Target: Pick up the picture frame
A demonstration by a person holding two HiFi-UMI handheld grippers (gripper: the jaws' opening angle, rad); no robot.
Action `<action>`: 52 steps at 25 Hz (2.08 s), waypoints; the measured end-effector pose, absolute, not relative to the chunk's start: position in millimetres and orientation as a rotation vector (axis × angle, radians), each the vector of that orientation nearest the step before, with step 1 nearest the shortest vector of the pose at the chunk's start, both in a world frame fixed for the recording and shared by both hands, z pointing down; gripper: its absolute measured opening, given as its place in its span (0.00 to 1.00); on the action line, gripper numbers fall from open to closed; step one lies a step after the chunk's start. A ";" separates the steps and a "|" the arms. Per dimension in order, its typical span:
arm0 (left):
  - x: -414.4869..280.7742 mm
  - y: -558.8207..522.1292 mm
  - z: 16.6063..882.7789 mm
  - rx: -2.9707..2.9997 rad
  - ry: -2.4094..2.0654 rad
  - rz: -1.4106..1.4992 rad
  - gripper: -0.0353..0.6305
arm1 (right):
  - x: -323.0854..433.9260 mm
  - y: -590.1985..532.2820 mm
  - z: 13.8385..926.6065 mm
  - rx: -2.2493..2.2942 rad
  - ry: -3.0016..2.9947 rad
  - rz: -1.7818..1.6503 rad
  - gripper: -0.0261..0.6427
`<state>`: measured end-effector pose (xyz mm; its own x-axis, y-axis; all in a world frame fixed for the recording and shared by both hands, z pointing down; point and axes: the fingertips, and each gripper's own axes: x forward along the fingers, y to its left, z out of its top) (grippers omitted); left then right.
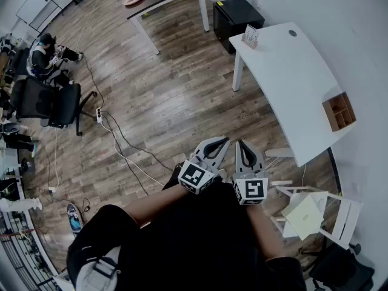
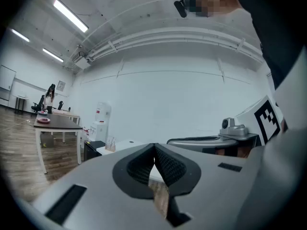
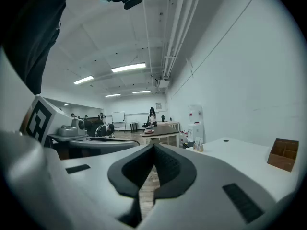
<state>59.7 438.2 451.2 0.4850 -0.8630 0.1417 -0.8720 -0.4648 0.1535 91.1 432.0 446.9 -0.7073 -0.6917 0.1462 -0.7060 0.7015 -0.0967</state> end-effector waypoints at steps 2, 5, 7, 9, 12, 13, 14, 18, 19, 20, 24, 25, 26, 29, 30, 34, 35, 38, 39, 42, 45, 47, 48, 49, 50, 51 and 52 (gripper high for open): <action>63.3 434.9 452.6 2.518 -1.503 0.076 0.07 | 94.6 428.0 448.4 1.156 -2.807 0.247 0.09; 65.7 426.8 454.4 2.515 -1.508 0.082 0.07 | 101.2 421.3 456.1 1.160 -2.803 0.261 0.09; 66.6 423.4 454.0 2.512 -1.507 0.087 0.07 | 102.5 418.7 454.3 1.164 -2.814 0.269 0.09; 67.9 420.5 452.9 2.517 -1.501 0.087 0.07 | 102.3 415.6 450.2 1.174 -2.826 0.275 0.09; 67.9 412.2 452.5 2.529 -1.483 0.082 0.07 | 101.4 405.6 449.2 1.190 -2.829 0.288 0.09; 66.9 408.7 453.6 2.531 -1.474 0.078 0.07 | 101.1 401.3 450.0 1.200 -2.827 0.296 0.09; 65.8 405.0 455.3 2.533 -1.463 0.073 0.07 | 100.8 396.6 451.2 1.212 -2.823 0.305 0.09; 60.7 383.6 463.7 2.540 -1.422 0.060 0.07 | 97.2 373.2 457.5 1.245 -2.800 0.330 0.09; 58.3 375.7 465.3 2.539 -1.416 0.061 0.07 | 95.6 366.0 459.6 1.253 -2.792 0.336 0.09; 55.7 367.2 467.0 2.539 -1.407 0.060 0.07 | 93.4 358.4 461.7 1.257 -2.784 0.342 0.09; 41.9 328.2 474.8 2.523 -1.373 0.054 0.07 | 74.7 322.4 469.5 1.242 -2.765 0.363 0.09; 38.3 317.6 476.6 2.517 -1.363 0.054 0.07 | 68.7 312.4 472.2 1.241 -2.755 0.374 0.09; 34.8 307.6 478.8 2.511 -1.350 0.051 0.07 | 63.0 302.5 474.9 1.247 -2.740 0.381 0.09; 19.5 274.5 482.2 2.515 -1.329 0.058 0.07 | 46.7 266.1 475.3 1.292 -2.699 0.346 0.09; 12.6 262.0 483.2 2.520 -1.327 0.062 0.07 | 41.2 251.5 472.4 1.308 -2.696 0.323 0.09; -21.3 214.4 483.7 2.503 -1.326 0.059 0.07 | 15.3 199.6 457.7 1.357 -2.696 0.251 0.09; -30.0 203.1 483.5 2.500 -1.324 0.056 0.07 | 6.4 188.9 456.2 1.358 -2.695 0.245 0.09; -52.6 169.6 476.1 2.501 -1.318 0.030 0.07 | -17.6 160.6 461.3 1.336 -2.663 0.259 0.09; -59.8 159.4 471.6 2.508 -1.316 0.016 0.07 | -24.0 152.4 463.6 1.332 -2.646 0.266 0.09; -80.4 135.4 468.8 2.522 -1.284 -0.029 0.07 | -40.6 128.5 463.5 1.339 -2.611 0.270 0.09; -102.5 114.5 471.1 2.530 -1.273 -0.033 0.07 | -55.2 106.0 459.3 1.365 -2.609 0.289 0.09; -115.6 101.9 472.1 2.536 -1.266 -0.037 0.07 | -64.2 93.4 458.6 1.392 -2.613 0.313 0.09; -121.5 96.3 472.4 2.539 -1.261 -0.038 0.07 | -68.5 88.7 458.9 1.398 -2.609 0.311 0.09; -127.7 90.9 472.0 2.542 -1.259 -0.034 0.07 | -72.3 84.7 459.3 1.398 -2.601 0.293 0.09; -134.3 85.5 471.2 2.545 -1.259 -0.030 0.07 | -74.7 80.7 459.7 1.396 -2.587 0.266 0.09; -140.5 80.4 471.0 2.548 -1.258 -0.030 0.07 | -74.9 75.9 460.2 1.400 -2.568 0.243 0.09; -145.8 75.6 471.9 2.547 -1.255 -0.035 0.07 | -72.5 70.1 460.9 1.413 -2.549 0.233 0.09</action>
<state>-145.8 75.6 471.9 0.6180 -0.7786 0.1094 -0.7711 -0.5731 0.2772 -72.5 70.1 460.9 -0.5150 -0.8154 0.2643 -0.8499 0.5260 -0.0332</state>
